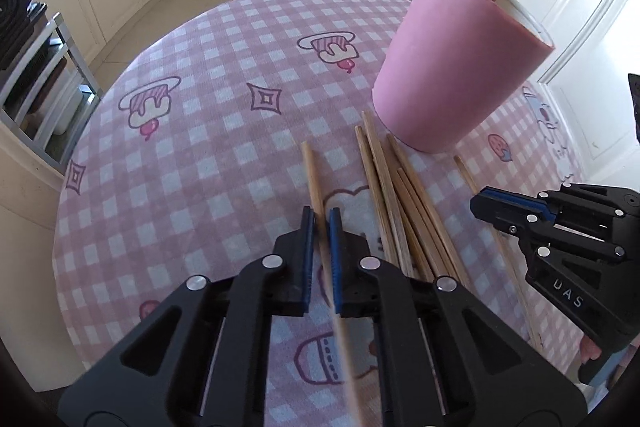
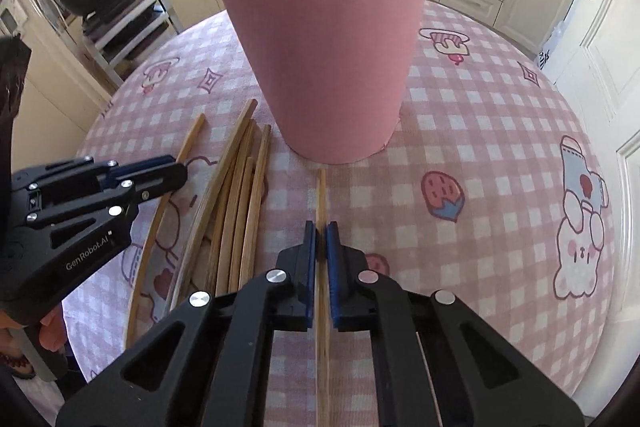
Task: Organize utensils
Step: 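Raise the left tool's chopstick over the pink cup while the right tool carries its chopstick there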
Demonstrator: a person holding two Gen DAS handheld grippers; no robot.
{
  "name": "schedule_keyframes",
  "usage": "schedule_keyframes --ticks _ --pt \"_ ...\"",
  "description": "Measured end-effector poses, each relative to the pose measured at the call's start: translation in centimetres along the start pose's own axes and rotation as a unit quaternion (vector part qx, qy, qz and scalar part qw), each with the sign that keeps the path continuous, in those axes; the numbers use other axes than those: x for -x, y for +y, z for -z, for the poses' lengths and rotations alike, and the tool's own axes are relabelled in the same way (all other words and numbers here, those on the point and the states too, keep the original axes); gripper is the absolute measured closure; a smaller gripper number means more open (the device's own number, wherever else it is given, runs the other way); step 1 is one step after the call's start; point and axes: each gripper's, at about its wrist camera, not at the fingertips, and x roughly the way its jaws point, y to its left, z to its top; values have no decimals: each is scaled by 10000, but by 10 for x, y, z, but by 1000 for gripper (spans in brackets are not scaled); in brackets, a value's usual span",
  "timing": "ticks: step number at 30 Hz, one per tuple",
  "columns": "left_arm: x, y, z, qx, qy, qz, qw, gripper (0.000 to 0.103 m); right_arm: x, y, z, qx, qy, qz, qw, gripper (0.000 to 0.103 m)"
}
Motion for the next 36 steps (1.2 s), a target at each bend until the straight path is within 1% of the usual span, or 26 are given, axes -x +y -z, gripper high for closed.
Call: schedule_keyframes --ticks 2,4,6,8,12,15,18,24,31,36 --pt "10 3 5 90 -64 117 9999 98 11 -3 2 -74 -143 -109 9998 99" --pt "25 2 10 60 -186 168 9997 98 26 -6 5 -90 -298 -227 9993 99" --pt "38 0 10 14 -328 202 9993 98 41 -6 5 -64 -474 -255 9985 99" --pt "57 -3 10 -45 -498 267 9984 98 59 -4 8 -73 -686 -332 9971 99" --pt "90 -9 8 -143 -850 327 9957 98 100 0 6 -140 -1241 -506 9909 99" --pt "119 -14 11 -214 -1150 364 9925 98 129 7 7 -95 -1650 -484 9851 99" --pt "149 -21 18 -301 -1470 438 9877 98 153 15 9 46 -1958 -368 9799 99" --pt "195 -35 22 -454 -1998 591 9770 98 183 23 7 240 -2341 -235 9716 99" --pt "216 -59 7 -648 -2384 542 9675 98 205 25 5 296 -2692 -177 9625 99" --pt "227 -70 -12 -605 -2657 575 9604 98 225 27 -4 329 -3136 -44 9490 99"
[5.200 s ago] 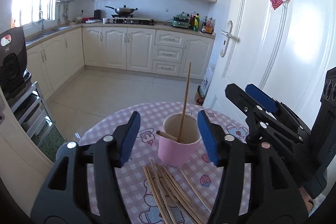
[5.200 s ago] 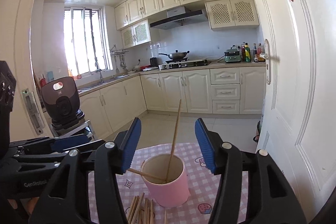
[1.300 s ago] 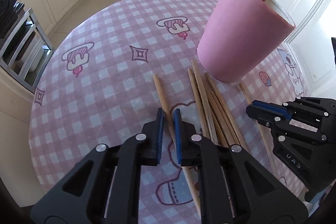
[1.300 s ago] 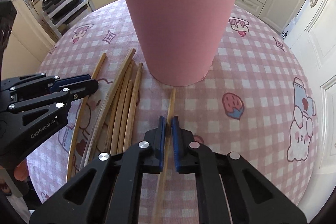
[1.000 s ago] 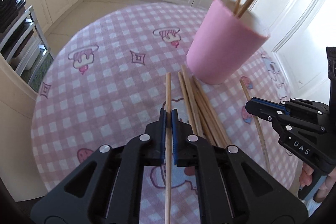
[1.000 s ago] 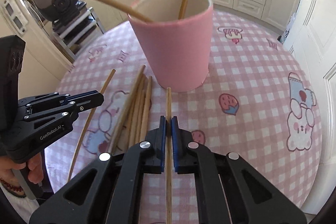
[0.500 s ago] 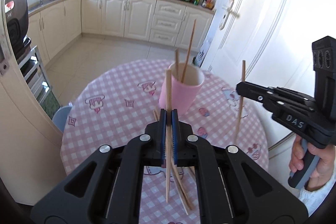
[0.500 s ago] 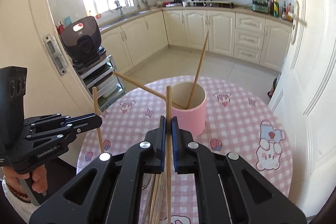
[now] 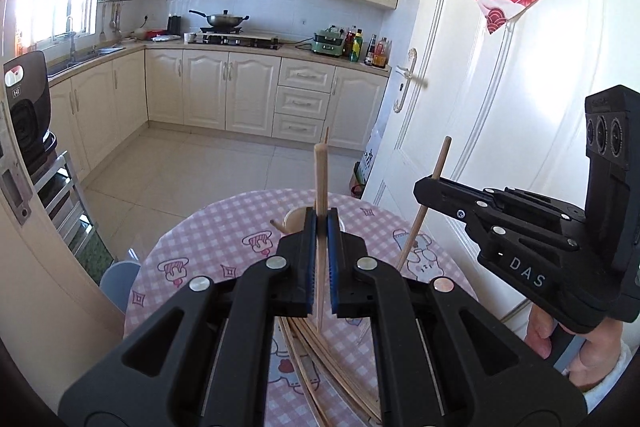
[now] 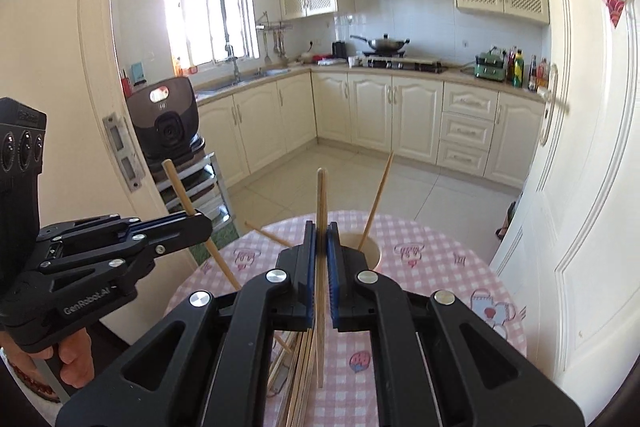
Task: Organize utensils
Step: 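Raise the left tool's chopstick over the pink cup while the right tool carries its chopstick there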
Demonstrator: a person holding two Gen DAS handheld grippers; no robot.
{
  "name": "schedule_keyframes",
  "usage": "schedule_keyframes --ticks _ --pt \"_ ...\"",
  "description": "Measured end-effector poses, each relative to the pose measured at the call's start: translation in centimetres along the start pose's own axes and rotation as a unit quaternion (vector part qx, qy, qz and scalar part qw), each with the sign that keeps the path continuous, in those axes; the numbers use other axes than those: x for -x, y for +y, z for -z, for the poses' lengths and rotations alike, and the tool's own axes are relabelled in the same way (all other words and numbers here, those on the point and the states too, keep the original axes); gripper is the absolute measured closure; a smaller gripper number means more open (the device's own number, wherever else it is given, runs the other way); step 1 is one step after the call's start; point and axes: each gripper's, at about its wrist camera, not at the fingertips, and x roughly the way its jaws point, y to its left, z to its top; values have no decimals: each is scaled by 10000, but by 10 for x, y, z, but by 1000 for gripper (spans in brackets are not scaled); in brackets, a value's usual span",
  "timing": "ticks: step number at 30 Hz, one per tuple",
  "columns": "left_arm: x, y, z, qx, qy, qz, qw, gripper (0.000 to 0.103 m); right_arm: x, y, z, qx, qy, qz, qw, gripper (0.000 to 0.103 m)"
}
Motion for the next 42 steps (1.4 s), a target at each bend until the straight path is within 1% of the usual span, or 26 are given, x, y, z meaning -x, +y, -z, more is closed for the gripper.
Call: schedule_keyframes --ticks 4,9,11,13,17,20,23,27,30,36,39,42 --pt "-6 -4 -19 79 -260 10 9996 98 7 -3 -20 -14 -460 164 9988 99" --pt "-13 -8 -41 168 -590 70 9981 98 9 -6 -44 34 -814 263 9963 99" --pt "-16 -10 -49 164 -748 3 9971 98 8 -6 -50 50 -992 315 9946 99" --pt "-21 -12 -55 147 -870 -57 9961 98 6 -7 -54 30 -1115 332 9932 99" --pt "-33 -12 -57 158 -960 -116 9952 98 1 -11 -54 -20 -1377 461 9894 99" --pt "-48 -9 -53 160 -923 -162 9955 98 -6 -15 -48 -64 -1453 479 9882 99" --pt "-64 -3 -43 164 -814 -248 9962 98 -16 -23 -43 -110 -1426 487 9885 99" --pt "-81 -2 -29 120 -642 -242 9976 98 -31 -32 -30 -157 -1294 492 9902 99" --pt "-87 -2 -21 63 -568 -230 9981 98 -40 -38 -20 -276 -1160 458 9918 99" --pt "-95 -5 -5 -13 -403 -235 9989 98 -48 -40 -3 -386 -1041 411 9930 99" --pt "-97 -7 -1 -82 -348 -279 9990 98 -51 -39 4 -417 -973 395 9936 99" --pt "-99 -4 6 -49 -236 -316 9992 98 -57 -44 12 -499 -848 355 9945 99"
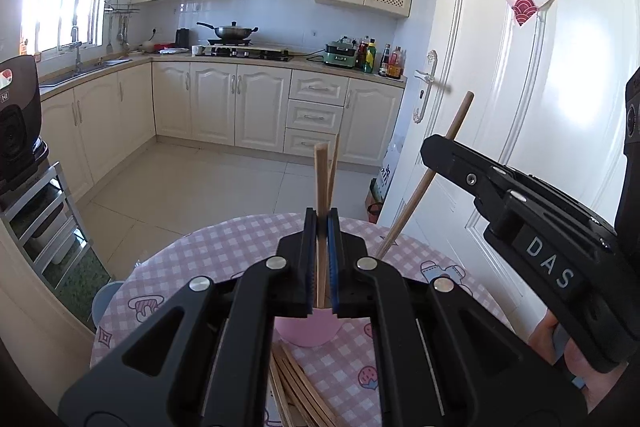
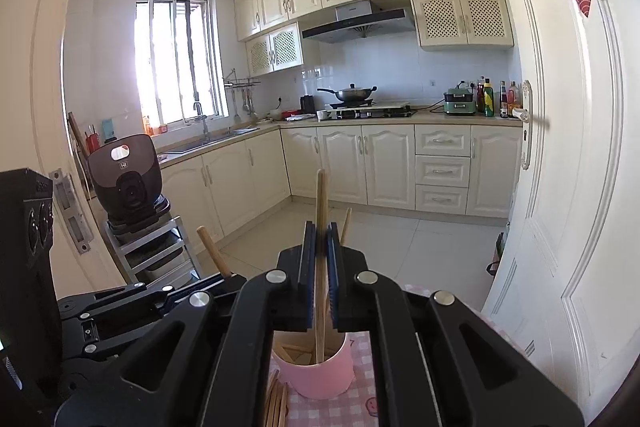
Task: Organize utensils
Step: 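Raise the left tool's chopstick over the pink cup while the right tool carries its chopstick there, then open the right tool over the cup while the left tool releases its chopstick into it, then move both open tools back down toward the chopstick pile beside the cup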
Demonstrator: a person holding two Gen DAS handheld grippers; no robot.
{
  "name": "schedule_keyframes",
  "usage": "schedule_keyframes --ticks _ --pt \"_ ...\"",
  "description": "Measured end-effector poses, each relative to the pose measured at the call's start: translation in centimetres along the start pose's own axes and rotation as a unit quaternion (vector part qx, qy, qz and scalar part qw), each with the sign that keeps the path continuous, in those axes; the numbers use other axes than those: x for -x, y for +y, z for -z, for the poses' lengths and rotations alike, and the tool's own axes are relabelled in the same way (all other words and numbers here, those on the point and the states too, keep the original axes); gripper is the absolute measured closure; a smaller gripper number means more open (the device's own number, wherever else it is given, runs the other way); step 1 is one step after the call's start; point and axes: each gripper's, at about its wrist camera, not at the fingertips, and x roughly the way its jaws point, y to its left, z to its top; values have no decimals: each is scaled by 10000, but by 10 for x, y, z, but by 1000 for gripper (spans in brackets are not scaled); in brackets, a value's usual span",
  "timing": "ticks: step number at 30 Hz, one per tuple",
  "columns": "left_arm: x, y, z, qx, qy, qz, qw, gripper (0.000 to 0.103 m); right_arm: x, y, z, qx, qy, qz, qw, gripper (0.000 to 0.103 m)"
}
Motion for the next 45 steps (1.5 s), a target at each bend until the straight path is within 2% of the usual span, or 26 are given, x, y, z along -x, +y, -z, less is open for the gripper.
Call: schedule_keyframes --ticks 3,5,13,14,15,17,23,24,26,28,32,35,38,41,43,45 --pt "-4 3 6 37 157 -17 9999 98 -6 0 10 -52 165 6 9999 99" --pt "-5 5 8 56 186 -40 9998 98 -6 1 13 -33 126 21 9999 99" --pt "1 2 6 22 279 -65 9996 97 1 1 12 -164 246 -19 9996 95" --pt "2 2 6 34 279 -60 9996 97 3 1 12 -167 247 -16 9996 88" --pt "3 2 5 57 271 -102 9996 96 4 3 12 -124 243 -4 9996 71" --pt "6 4 4 109 297 -123 9994 96 11 5 12 -64 99 66 9999 48" --pt "21 9 5 219 318 -84 9992 95 30 10 9 -110 -27 61 9999 45" --pt "25 9 6 214 305 -77 9993 94 35 11 8 -88 -78 49 9999 44" --pt "33 11 8 211 278 -96 9993 79 42 14 7 -83 -141 46 9999 43" --pt "43 12 11 223 168 -137 9995 47 50 15 8 -103 -175 56 9998 43" --pt "64 14 18 176 20 -196 9997 47 63 15 13 -176 -209 136 9995 42" --pt "81 17 23 224 -76 -142 9996 40 66 13 22 -292 -57 185 9994 41" --pt "93 22 32 160 -67 -199 9997 38 64 11 35 -322 224 222 9990 41" --pt "92 32 45 138 179 -279 9994 38 55 11 52 -338 653 209 9971 41" --pt "84 41 58 91 467 -340 9983 38 45 12 67 -354 1025 178 9939 41" --pt "71 53 74 180 913 -386 9949 38 34 15 83 -330 1439 124 9890 41"
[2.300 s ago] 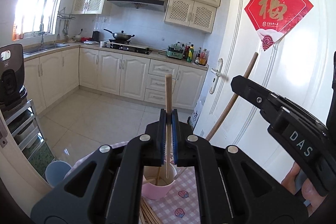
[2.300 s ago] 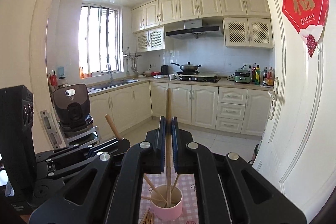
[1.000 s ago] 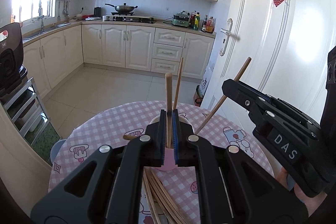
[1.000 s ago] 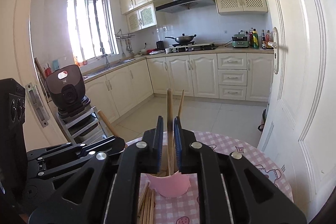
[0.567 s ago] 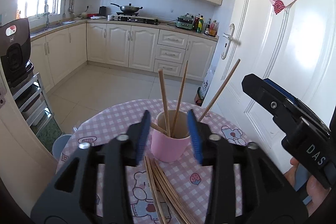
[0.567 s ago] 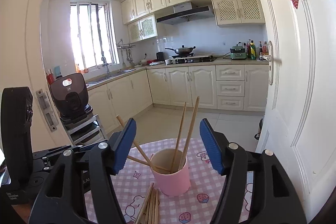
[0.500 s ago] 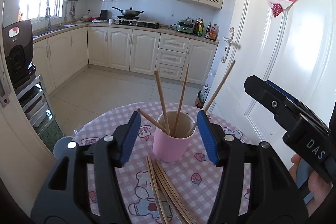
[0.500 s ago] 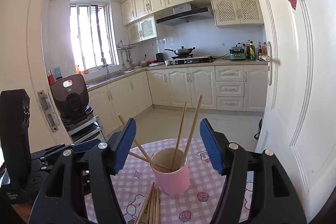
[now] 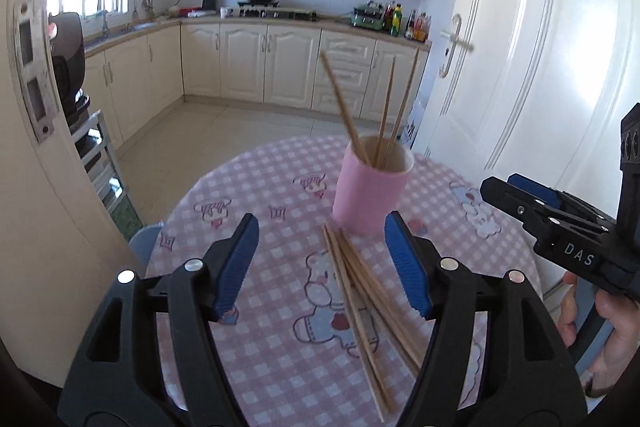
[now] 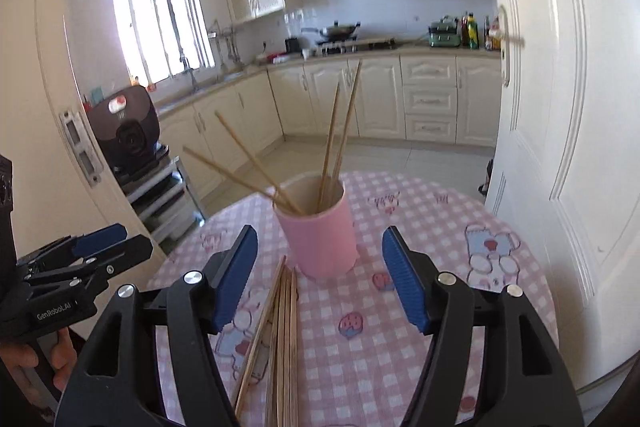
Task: Organize utensils
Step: 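Move both open tools back down toward the chopstick pile beside the cup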
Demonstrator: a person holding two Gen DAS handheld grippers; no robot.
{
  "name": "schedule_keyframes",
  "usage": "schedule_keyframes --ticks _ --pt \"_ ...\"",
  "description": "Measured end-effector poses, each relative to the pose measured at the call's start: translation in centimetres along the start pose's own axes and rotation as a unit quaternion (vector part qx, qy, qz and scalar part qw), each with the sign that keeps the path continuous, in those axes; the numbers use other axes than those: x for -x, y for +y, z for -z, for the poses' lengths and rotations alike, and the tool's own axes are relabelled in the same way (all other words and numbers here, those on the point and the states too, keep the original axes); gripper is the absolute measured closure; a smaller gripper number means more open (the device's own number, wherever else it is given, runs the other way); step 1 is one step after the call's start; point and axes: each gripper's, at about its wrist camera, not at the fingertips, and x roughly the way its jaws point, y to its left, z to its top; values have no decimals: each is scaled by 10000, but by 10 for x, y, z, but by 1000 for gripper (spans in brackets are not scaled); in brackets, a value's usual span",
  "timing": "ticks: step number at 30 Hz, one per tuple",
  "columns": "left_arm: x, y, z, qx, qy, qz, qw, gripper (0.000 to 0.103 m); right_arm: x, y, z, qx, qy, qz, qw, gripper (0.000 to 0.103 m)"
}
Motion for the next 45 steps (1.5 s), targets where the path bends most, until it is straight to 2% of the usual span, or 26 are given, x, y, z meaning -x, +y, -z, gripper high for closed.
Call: schedule_keyframes --ticks 3,6,13,19,26,29,31,36,45 --pt "-21 14 19 255 530 162 9981 38 -25 8 20 123 608 -13 9981 41" --pt "-32 20 38 366 758 165 9963 38 -43 19 43 317 1013 -56 9943 41" --pt "-50 26 60 468 1084 190 9928 38 -76 45 68 652 1528 -89 9861 38" --pt "-63 29 69 403 1245 64 9914 38 -96 47 79 773 1826 -67 9801 37" --pt "-81 25 74 457 1465 166 9880 38 -94 42 81 952 1793 -4 9792 35" --pt "-89 22 75 492 1523 227 9868 38 -88 39 79 926 1783 -177 9794 34" --pt "-94 20 75 523 1546 266 9862 38 -84 39 80 1029 1750 -148 9791 35" --pt "-103 6 71 283 1592 117 9868 38 -76 33 79 1157 1680 -115 9789 35" --pt "-115 -17 71 -219 1689 -178 9852 35 -78 0 75 782 1714 50 9821 34"
